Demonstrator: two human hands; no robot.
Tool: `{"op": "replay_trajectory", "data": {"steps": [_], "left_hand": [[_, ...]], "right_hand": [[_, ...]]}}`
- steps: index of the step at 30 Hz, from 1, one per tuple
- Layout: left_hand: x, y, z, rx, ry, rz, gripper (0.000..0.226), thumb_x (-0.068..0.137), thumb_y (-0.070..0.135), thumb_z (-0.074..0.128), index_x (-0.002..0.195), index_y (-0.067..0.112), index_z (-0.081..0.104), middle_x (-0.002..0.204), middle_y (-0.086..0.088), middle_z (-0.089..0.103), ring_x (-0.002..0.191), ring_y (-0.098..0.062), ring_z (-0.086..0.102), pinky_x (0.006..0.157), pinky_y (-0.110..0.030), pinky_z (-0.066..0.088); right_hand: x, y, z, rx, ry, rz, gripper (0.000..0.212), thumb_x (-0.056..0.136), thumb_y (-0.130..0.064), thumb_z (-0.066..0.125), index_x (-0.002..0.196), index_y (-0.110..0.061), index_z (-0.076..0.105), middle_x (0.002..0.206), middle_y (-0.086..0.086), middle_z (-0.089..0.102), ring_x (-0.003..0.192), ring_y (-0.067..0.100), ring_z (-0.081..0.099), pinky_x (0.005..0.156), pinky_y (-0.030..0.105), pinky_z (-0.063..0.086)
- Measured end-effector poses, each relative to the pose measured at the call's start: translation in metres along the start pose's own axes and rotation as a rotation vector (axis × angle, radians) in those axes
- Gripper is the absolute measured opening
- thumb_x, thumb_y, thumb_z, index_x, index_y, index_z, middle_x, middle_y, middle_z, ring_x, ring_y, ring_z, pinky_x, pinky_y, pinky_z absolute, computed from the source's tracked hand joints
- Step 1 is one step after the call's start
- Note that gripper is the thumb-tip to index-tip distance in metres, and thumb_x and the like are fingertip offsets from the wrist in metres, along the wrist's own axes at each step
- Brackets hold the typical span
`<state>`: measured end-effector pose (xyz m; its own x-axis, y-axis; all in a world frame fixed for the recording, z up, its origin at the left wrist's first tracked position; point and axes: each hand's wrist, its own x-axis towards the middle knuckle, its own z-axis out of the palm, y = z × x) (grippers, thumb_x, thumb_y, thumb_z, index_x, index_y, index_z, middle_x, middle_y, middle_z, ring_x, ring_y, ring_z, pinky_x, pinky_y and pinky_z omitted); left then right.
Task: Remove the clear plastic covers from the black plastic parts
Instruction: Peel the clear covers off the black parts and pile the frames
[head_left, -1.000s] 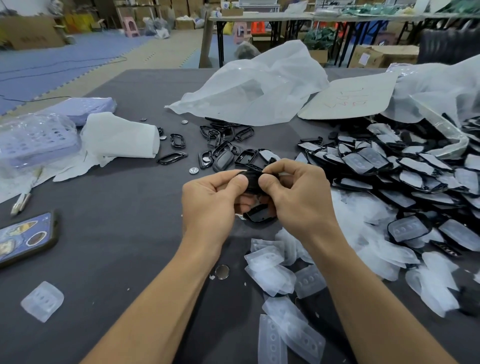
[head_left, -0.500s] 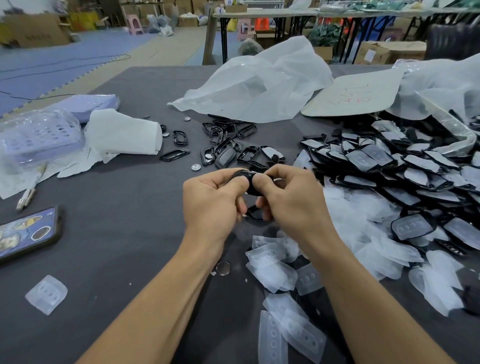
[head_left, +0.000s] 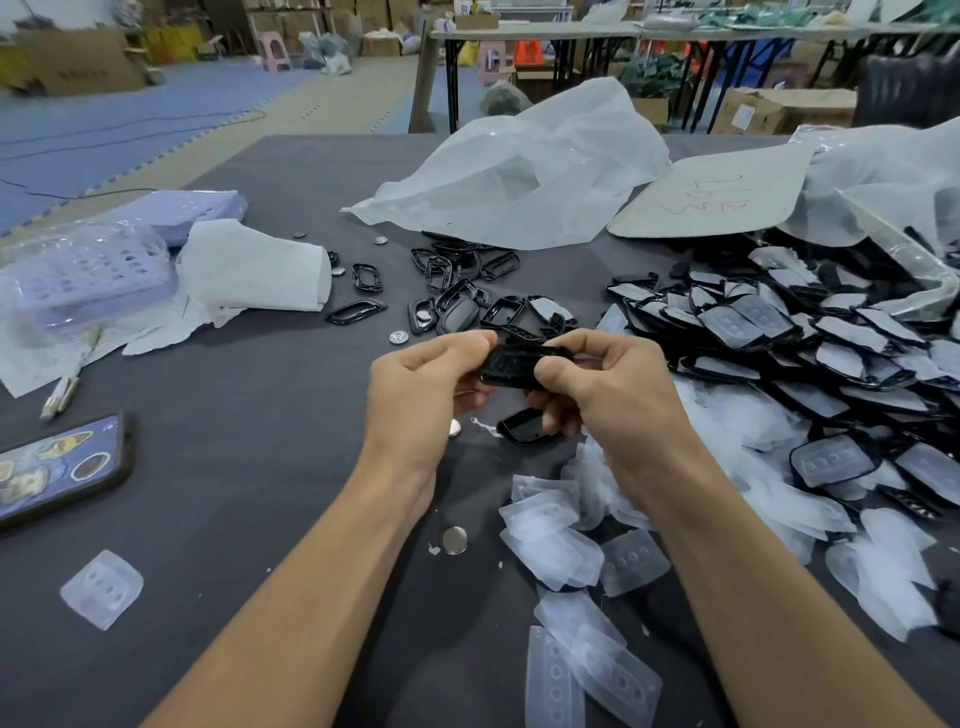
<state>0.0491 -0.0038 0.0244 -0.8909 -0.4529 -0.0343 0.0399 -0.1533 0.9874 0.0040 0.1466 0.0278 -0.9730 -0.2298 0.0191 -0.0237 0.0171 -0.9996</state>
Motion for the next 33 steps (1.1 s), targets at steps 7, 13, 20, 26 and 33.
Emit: {"op": "replay_trajectory", "data": {"steps": [7,13,20,26,33], "left_hand": [[0.003,0.001,-0.004,-0.035,-0.029,-0.063,0.025,0.088,-0.005,0.07,0.092,0.017,0.082,0.071,-0.001,0.075,0.055,-0.013,0.067,0.056,-0.018,0.055],[0.003,-0.002,-0.003,-0.018,-0.065,-0.078,0.016,0.093,0.011,0.072,0.082,0.015,0.083,0.077,-0.006,0.077,0.059,-0.014,0.07,0.054,-0.02,0.056],[0.006,-0.007,-0.003,0.071,0.01,-0.063,0.011,0.087,-0.003,0.077,0.081,0.007,0.077,0.062,-0.01,0.073,0.049,-0.014,0.067,0.047,-0.02,0.052],[0.014,-0.01,-0.01,0.053,0.144,-0.113,0.005,0.088,0.002,0.076,0.087,0.005,0.073,0.061,-0.008,0.073,0.053,-0.016,0.07,0.051,-0.024,0.059],[0.014,-0.013,-0.01,0.005,0.151,-0.123,0.007,0.093,0.0,0.072,0.089,0.005,0.068,0.061,0.0,0.074,0.061,-0.016,0.075,0.054,-0.023,0.06]], "right_hand": [[0.0,-0.001,-0.001,-0.012,-0.027,0.0,0.02,0.089,0.004,0.067,0.076,-0.011,0.071,0.058,0.009,0.067,0.04,0.018,0.054,0.039,0.02,0.038],[0.0,0.0,-0.001,-0.026,-0.004,0.006,0.019,0.089,0.004,0.067,0.076,-0.01,0.07,0.058,0.01,0.067,0.041,0.02,0.054,0.039,0.021,0.038],[0.002,0.002,-0.009,-0.338,0.191,-0.063,0.02,0.091,-0.019,0.072,0.071,-0.018,0.075,0.06,0.0,0.071,0.051,0.016,0.062,0.053,0.031,0.052],[0.003,-0.011,-0.036,-1.057,0.227,0.015,0.015,0.085,-0.04,0.071,0.072,-0.031,0.071,0.074,-0.003,0.072,0.088,0.026,0.067,0.084,0.04,0.055],[0.002,-0.012,-0.036,-1.183,0.133,0.047,0.016,0.083,-0.043,0.076,0.097,-0.035,0.074,0.065,-0.017,0.049,0.097,0.024,0.064,0.096,0.038,0.042]]}}
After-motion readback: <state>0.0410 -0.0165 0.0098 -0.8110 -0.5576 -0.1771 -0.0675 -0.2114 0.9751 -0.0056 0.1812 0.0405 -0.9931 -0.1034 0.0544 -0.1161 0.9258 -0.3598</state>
